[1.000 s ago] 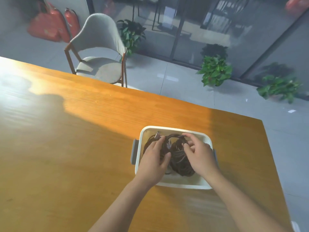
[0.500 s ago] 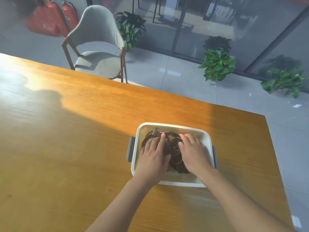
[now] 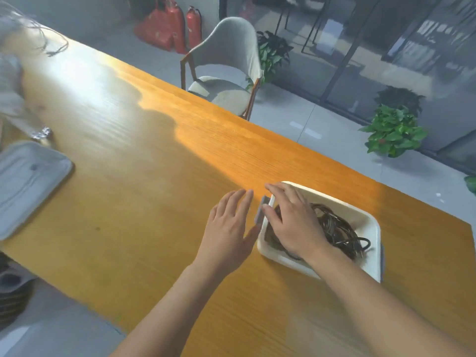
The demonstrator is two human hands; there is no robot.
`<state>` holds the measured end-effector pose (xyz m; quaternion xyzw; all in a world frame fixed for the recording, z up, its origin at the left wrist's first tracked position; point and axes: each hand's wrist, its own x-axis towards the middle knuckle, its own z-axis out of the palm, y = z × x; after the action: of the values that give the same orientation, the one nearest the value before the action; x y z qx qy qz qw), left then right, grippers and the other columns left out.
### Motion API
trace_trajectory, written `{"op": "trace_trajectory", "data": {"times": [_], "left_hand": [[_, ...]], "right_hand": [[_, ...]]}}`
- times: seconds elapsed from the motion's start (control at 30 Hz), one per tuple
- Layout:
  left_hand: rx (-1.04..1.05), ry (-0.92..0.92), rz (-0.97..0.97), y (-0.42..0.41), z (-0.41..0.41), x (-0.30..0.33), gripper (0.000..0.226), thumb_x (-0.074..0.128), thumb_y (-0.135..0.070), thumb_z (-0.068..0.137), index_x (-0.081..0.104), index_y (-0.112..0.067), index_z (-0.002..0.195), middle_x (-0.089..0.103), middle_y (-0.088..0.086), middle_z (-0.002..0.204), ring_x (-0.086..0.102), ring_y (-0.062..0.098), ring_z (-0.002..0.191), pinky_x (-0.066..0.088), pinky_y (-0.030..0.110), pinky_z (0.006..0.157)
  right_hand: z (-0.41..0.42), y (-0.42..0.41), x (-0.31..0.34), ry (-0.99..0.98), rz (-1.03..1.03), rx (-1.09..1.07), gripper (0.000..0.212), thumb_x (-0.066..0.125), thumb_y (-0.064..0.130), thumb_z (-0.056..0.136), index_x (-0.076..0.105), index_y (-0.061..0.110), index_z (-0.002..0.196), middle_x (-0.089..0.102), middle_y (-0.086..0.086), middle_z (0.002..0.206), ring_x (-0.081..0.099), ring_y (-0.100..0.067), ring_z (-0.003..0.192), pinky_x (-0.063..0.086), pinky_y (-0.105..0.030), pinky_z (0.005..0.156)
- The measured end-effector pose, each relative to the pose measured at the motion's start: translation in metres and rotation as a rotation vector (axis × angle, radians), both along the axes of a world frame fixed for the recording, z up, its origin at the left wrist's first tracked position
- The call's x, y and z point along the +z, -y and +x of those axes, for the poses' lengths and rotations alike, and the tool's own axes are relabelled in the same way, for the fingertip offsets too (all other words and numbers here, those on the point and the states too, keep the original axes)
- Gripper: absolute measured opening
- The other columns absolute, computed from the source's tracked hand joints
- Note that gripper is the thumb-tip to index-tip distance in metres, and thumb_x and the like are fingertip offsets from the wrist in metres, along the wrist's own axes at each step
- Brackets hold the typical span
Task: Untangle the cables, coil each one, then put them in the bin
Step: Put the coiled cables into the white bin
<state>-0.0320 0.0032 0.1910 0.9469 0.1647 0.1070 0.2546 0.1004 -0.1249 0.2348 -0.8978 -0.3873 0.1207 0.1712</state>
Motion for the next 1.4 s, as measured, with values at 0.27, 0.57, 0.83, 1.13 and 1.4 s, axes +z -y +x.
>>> {"op": "trace_trajectory", "data": {"times": [0.27,0.57,0.83,1.13,1.4], "left_hand": [[0.207,-0.076,-0.02,-0.104,-0.088,-0.011,0.072,0.035,-0.057,0.104,0.021,-0.02,0.165,0.03,0.001,0.166,0.024,0.024,0.154,0.033,0.046,0.12],[0.53,-0.131,-0.086,-0.208,-0.192,-0.044,0.072,0.047,-0.052,0.103,0.027,-0.018,0.163,0.035,0.002,0.162,0.027,0.024,0.152,0.035,0.048,0.119],[0.755,-0.17,-0.111,-0.275,-0.255,-0.079,0.072,0.055,-0.046,0.101,0.032,-0.014,0.161,0.038,0.009,0.162,0.031,0.026,0.151,0.033,0.048,0.121],[0.857,-0.243,-0.124,-0.326,-0.276,-0.118,0.074,0.057,-0.045,0.101,0.03,-0.012,0.162,0.022,0.01,0.171,0.02,0.029,0.157,0.023,0.047,0.125],[0.86,-0.192,-0.168,-0.327,-0.279,-0.139,0.073,0.065,-0.037,0.099,0.035,-0.007,0.159,0.036,0.011,0.164,0.025,0.03,0.155,0.024,0.046,0.126]], "right_hand": [[-0.06,-0.118,-0.018,-0.02,-0.073,0.248,0.053,0.046,0.047,0.108,0.038,0.031,0.158,0.039,0.004,0.159,0.035,-0.019,0.148,0.029,-0.041,0.122],[-0.133,-0.263,-0.052,-0.02,-0.172,0.527,0.057,0.041,0.051,0.108,0.031,0.033,0.161,0.034,0.002,0.164,0.031,-0.02,0.15,0.026,-0.04,0.124],[-0.185,-0.356,-0.093,-0.048,-0.184,0.715,0.056,0.046,0.047,0.107,0.036,0.029,0.16,0.037,-0.002,0.162,0.035,-0.023,0.148,0.027,-0.04,0.121],[-0.205,-0.412,-0.126,-0.068,-0.221,0.816,0.056,0.044,0.046,0.108,0.035,0.028,0.16,0.036,-0.004,0.163,0.033,-0.025,0.149,0.025,-0.041,0.122],[-0.2,-0.421,-0.135,-0.096,-0.202,0.821,0.056,0.046,0.045,0.108,0.036,0.026,0.159,0.036,-0.006,0.162,0.035,-0.027,0.149,0.029,-0.045,0.123]]}}
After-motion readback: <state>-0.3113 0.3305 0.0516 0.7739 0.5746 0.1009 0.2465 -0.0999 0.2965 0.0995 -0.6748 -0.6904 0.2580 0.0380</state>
